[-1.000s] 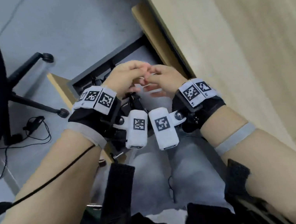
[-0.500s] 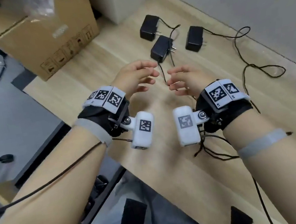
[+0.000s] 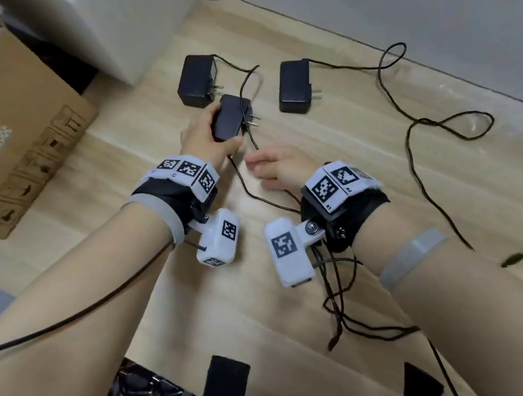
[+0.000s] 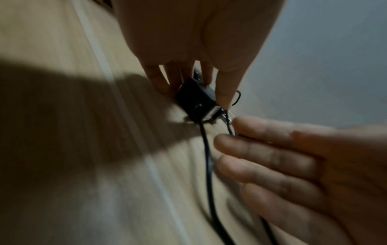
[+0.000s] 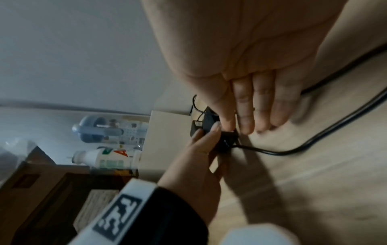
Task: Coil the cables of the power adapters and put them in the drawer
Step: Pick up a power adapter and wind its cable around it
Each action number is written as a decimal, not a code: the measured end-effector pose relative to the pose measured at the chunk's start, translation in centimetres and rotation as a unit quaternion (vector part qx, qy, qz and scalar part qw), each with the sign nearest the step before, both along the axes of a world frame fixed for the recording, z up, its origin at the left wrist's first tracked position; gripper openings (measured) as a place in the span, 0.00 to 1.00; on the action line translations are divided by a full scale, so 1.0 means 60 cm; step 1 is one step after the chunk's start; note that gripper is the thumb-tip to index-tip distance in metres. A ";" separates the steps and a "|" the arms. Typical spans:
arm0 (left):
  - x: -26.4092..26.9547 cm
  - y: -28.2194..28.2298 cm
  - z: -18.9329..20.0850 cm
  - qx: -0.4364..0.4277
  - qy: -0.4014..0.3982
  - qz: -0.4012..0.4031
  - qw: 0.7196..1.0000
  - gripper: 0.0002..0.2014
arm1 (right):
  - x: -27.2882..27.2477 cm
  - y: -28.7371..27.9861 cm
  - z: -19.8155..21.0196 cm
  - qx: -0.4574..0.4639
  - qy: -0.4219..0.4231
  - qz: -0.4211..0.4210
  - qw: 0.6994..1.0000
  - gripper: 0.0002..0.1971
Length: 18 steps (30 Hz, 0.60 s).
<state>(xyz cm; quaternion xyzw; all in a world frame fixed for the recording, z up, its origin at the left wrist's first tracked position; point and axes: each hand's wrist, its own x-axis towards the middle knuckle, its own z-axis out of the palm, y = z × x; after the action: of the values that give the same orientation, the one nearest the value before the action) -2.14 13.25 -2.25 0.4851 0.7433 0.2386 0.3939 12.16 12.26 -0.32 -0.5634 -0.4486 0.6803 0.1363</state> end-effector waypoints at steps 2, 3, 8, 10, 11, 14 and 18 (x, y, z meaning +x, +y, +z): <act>-0.002 0.007 0.010 -0.007 0.024 -0.021 0.999 0.41 | -0.010 0.005 -0.019 0.041 -0.029 0.011 0.999 0.20; -0.003 0.012 0.014 -0.010 0.034 -0.030 0.999 0.39 | -0.012 0.007 -0.024 0.058 -0.038 0.001 0.998 0.22; 0.000 0.016 0.034 -0.057 0.071 -0.045 0.995 0.40 | -0.007 0.011 -0.023 0.087 -0.056 -0.010 0.995 0.27; 0.004 0.009 0.043 -0.090 0.003 -0.009 0.996 0.42 | -0.006 0.004 -0.010 0.066 -0.024 -0.013 0.997 0.28; 0.005 0.004 0.048 -0.100 -0.056 0.019 0.993 0.42 | -0.005 -0.001 -0.002 0.061 0.000 -0.013 0.998 0.27; 0.007 -0.020 0.074 -0.125 -0.219 0.071 0.965 0.40 | 0.003 -0.025 0.034 0.047 0.062 -0.027 0.997 0.30; 0.018 -0.061 0.105 -0.107 -0.279 0.009 0.954 0.43 | 0.033 -0.065 0.078 0.075 0.042 0.041 0.995 0.43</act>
<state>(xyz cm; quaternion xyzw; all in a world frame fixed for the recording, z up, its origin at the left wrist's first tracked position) -1.04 9.61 4.04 0.3473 0.6296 0.2871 0.6329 14.13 8.34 4.35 -0.5038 -0.5150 0.6726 0.1688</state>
